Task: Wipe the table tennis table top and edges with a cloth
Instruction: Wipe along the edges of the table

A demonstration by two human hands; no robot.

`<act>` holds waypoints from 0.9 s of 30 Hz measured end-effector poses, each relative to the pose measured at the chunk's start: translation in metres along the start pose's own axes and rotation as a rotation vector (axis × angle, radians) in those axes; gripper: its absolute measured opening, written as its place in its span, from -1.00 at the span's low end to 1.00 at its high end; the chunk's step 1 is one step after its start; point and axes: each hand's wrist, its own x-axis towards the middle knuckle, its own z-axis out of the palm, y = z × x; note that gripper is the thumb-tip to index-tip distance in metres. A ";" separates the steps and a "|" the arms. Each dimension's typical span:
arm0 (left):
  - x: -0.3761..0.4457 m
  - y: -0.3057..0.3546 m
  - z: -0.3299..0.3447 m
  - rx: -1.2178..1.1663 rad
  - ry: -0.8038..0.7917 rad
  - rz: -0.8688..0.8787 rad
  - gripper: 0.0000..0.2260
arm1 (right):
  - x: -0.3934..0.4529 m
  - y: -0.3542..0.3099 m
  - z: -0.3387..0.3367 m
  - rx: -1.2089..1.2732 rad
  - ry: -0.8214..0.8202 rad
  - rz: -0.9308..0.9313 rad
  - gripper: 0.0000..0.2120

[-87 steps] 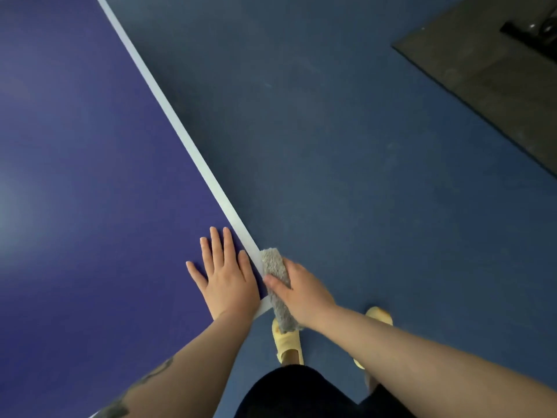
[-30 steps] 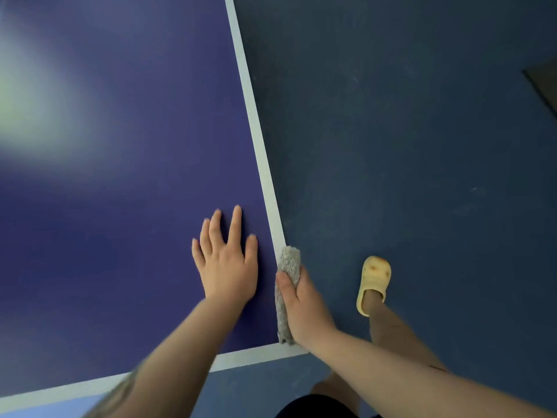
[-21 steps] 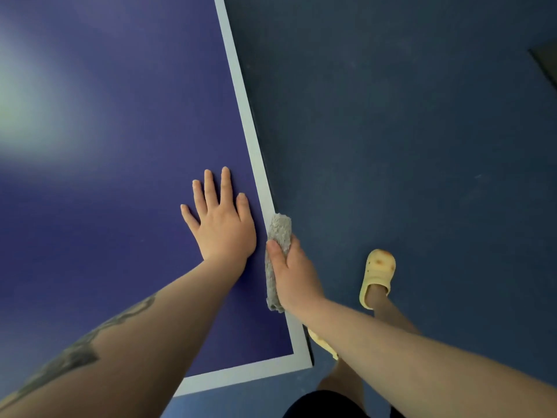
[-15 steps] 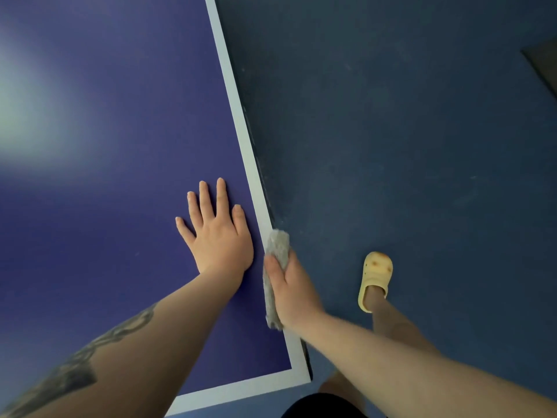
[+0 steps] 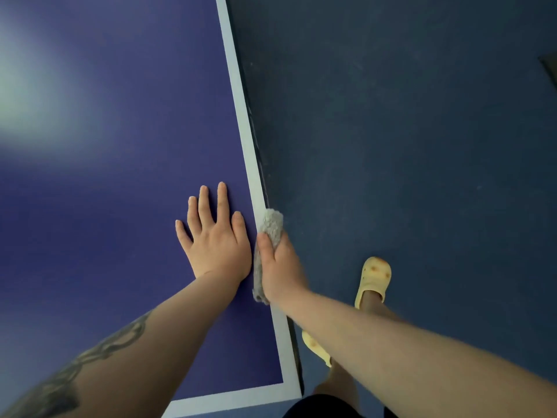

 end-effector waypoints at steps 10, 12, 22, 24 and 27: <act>0.070 0.008 -0.008 -0.048 0.026 -0.014 -0.53 | -0.031 0.016 -0.001 -0.045 -0.025 0.037 -0.46; 0.070 0.007 -0.008 -0.056 0.048 -0.012 -0.53 | -0.002 0.003 -0.001 -0.029 -0.029 0.017 -0.48; 0.071 0.003 -0.009 -0.029 0.032 -0.021 -0.49 | 0.036 -0.037 -0.004 -0.043 -0.056 0.021 -0.52; 0.072 0.004 -0.010 -0.022 0.039 -0.020 -0.49 | 0.033 -0.036 -0.009 -0.015 -0.120 0.030 -0.57; 0.072 0.005 -0.011 -0.029 0.047 -0.026 -0.48 | 0.078 -0.054 -0.008 -0.047 -0.153 0.019 -0.50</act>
